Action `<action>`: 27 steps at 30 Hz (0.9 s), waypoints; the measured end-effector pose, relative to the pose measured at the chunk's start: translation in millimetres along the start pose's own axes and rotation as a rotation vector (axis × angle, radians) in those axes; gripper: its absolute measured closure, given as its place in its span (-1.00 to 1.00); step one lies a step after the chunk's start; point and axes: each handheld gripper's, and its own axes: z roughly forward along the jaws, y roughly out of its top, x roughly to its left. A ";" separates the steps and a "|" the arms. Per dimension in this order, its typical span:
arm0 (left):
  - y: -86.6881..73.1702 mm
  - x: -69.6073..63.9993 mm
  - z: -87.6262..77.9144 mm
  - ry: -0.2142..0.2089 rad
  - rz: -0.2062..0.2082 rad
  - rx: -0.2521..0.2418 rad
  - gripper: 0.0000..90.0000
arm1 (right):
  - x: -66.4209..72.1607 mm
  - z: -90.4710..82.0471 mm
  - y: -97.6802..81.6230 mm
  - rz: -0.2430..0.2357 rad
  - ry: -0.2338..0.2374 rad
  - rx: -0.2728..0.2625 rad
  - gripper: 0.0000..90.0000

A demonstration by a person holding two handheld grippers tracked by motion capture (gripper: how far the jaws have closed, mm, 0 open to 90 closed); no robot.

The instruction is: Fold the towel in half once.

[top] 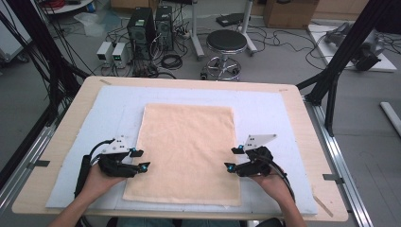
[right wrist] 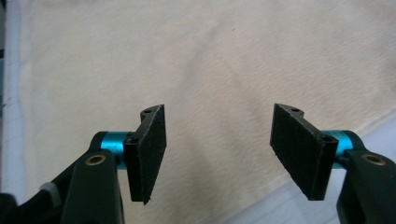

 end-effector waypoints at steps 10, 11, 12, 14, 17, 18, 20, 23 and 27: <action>10.2 15.3 0.6 0.009 -0.071 -0.001 -0.52 | -20.7 7.9 9.9 0.057 -0.060 -0.027 -0.46; 12.6 17.2 0.2 0.016 -0.075 -0.007 -0.55 | -23.2 7.5 12.1 0.062 -0.056 -0.031 -0.47; 15.0 19.6 -0.4 0.020 -0.077 -0.015 -0.56 | -25.2 6.8 15.0 0.070 -0.052 -0.033 -0.49; 20.6 23.7 -0.3 0.035 -0.077 -0.012 -0.63 | -28.8 5.8 21.4 0.063 -0.061 -0.040 -0.50; 29.6 28.8 -1.8 0.052 -0.064 -0.022 -0.64 | -34.6 6.2 32.0 0.053 -0.070 -0.029 -0.52; 32.0 29.8 -2.4 0.056 -0.067 -0.033 -0.64 | -36.2 6.5 35.5 0.048 -0.074 -0.026 -0.52; 36.8 32.8 -3.4 0.066 -0.064 -0.031 -0.64 | -40.1 7.5 42.2 0.043 -0.074 -0.022 -0.52; 42.7 36.3 -4.3 0.078 -0.058 -0.031 -0.64 | -44.3 8.2 51.9 0.046 -0.061 -0.047 -0.54; 51.2 41.8 -5.0 0.089 -0.052 -0.016 -0.63 | -44.2 9.5 61.0 0.022 -0.069 -0.048 -0.54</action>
